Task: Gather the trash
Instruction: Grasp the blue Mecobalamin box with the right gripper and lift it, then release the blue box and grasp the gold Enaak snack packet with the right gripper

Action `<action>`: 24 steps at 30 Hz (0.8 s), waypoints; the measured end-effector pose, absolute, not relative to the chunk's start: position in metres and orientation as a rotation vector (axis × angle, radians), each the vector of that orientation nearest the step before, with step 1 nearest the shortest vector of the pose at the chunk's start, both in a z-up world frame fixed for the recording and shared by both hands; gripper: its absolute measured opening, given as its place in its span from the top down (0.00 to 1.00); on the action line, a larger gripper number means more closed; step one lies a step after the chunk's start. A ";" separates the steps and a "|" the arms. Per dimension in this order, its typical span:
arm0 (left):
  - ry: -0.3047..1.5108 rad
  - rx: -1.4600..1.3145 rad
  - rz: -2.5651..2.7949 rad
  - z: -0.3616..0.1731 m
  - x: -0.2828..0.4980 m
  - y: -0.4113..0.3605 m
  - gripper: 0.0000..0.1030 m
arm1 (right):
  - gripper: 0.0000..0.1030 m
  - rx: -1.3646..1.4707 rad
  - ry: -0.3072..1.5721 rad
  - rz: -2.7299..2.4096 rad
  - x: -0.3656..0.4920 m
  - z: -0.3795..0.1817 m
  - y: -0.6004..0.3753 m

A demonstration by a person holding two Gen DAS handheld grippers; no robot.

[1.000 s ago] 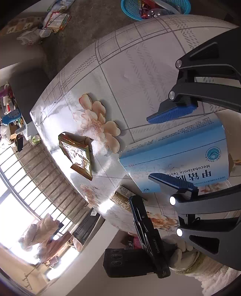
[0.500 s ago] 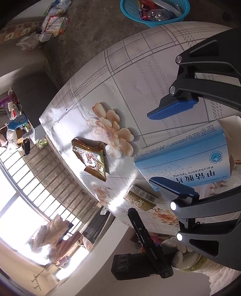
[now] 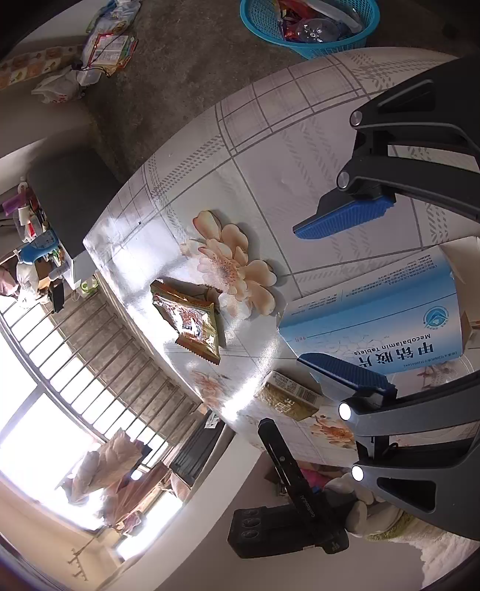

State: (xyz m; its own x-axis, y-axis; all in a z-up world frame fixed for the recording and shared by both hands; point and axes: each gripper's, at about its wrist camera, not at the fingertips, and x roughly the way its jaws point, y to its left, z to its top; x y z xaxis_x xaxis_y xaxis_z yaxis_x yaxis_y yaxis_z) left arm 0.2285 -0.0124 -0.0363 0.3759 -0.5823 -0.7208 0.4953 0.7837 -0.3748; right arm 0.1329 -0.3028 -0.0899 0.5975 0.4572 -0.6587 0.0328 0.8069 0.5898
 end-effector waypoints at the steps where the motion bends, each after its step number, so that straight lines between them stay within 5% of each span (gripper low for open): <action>1: 0.964 -0.102 -0.690 -0.036 0.228 -0.012 0.69 | 0.39 0.601 0.908 0.264 0.133 -0.090 -0.303; 24: 0.929 -0.134 -0.642 -0.014 0.268 -0.016 0.69 | 0.39 0.657 0.908 0.324 0.185 -0.072 -0.325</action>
